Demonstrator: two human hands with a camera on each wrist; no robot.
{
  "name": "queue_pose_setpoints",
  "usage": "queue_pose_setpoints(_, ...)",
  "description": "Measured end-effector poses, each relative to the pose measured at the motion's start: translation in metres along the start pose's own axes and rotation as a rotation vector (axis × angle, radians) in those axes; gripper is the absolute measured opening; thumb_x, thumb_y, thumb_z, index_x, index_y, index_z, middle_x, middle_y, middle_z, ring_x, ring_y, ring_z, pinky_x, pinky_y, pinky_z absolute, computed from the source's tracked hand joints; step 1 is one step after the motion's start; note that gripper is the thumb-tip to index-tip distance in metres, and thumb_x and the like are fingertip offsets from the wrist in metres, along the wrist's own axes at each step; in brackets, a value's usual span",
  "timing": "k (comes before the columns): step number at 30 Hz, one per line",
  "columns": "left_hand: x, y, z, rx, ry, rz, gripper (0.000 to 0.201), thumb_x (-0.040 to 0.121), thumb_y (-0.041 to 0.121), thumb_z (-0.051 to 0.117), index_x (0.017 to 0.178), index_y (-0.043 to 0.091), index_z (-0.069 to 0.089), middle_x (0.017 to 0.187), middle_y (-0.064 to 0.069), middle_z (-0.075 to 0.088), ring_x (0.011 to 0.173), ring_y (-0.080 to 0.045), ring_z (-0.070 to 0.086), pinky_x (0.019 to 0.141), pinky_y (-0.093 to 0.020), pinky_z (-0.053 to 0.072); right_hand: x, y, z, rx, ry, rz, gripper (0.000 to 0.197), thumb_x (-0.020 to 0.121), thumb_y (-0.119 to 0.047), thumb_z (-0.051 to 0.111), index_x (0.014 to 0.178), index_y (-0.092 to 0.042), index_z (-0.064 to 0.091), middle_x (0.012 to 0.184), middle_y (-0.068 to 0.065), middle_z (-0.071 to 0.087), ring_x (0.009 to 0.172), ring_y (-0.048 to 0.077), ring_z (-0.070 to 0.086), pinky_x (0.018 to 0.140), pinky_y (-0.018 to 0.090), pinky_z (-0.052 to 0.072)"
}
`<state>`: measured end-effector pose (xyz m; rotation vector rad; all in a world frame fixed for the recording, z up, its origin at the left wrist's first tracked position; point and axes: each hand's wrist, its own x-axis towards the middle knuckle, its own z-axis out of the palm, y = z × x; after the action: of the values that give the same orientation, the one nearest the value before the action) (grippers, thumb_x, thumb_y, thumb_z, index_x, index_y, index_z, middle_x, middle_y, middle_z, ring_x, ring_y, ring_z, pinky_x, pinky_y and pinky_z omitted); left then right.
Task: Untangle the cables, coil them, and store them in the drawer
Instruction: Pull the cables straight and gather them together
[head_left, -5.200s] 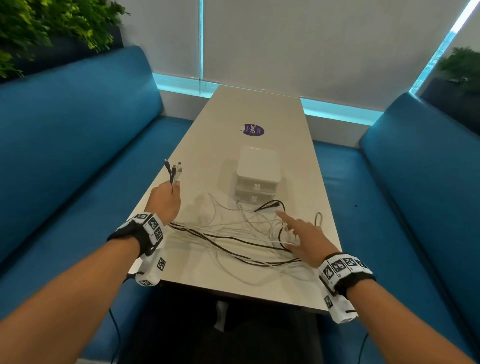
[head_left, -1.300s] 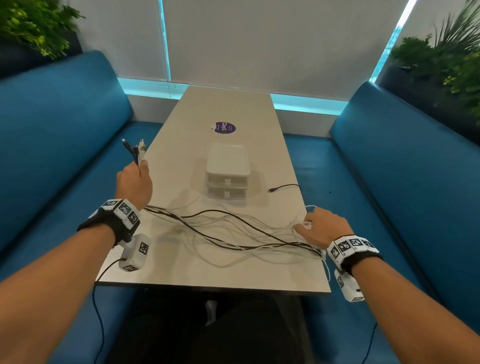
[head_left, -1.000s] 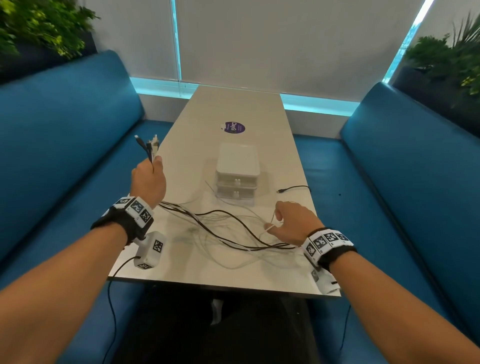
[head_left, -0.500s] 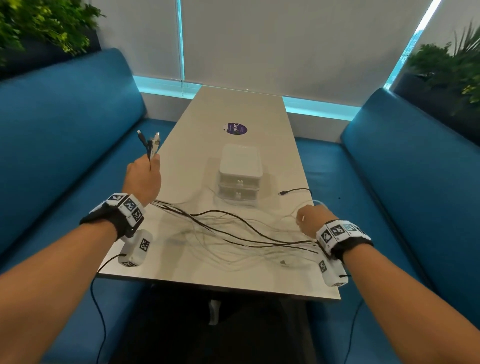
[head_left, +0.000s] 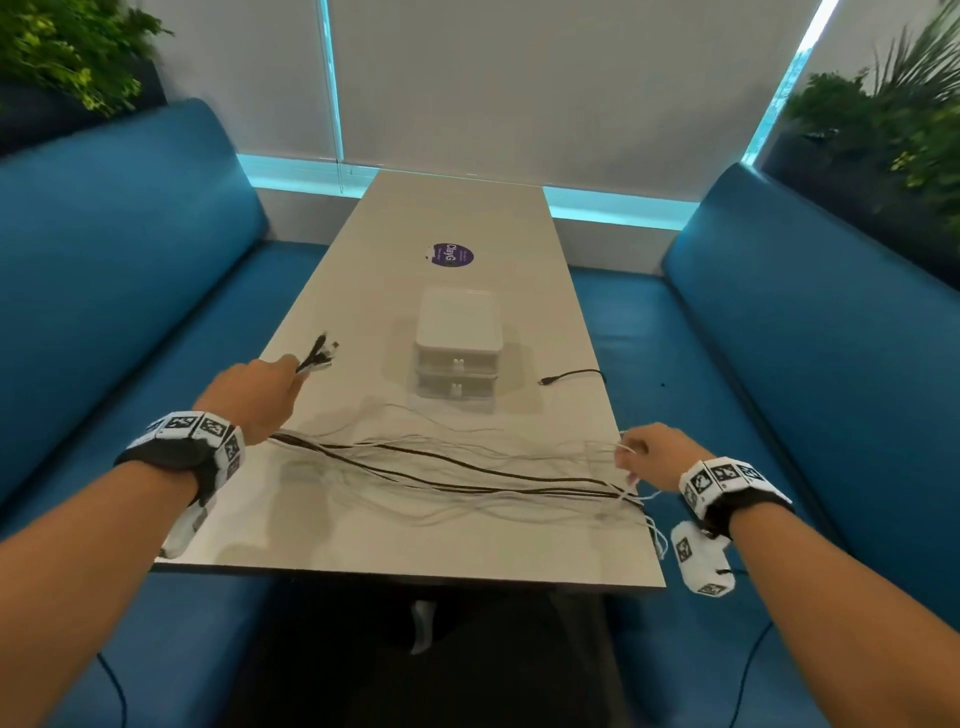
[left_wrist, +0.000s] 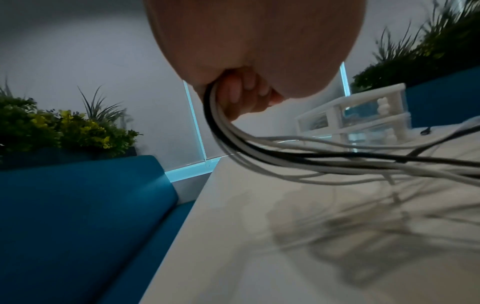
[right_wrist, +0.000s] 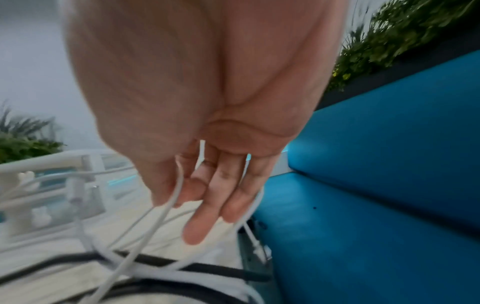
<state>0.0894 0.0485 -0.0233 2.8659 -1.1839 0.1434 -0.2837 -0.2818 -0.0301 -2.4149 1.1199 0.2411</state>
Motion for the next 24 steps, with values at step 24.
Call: queue_pose_setpoints(24,-0.038,0.001,0.026,0.371,-0.379,0.267,0.023,0.101,0.026,0.041,0.113,0.019,0.060,0.107,-0.003,0.066,0.096,-0.024,0.064,0.072,-0.031,0.042,0.025,-0.020,0.043,-0.169,0.045,-0.059,0.021,0.098,-0.030,0.051,0.090,-0.017,0.065,0.087,0.001,0.065,0.079,0.019,0.061,0.063,0.029,0.044)
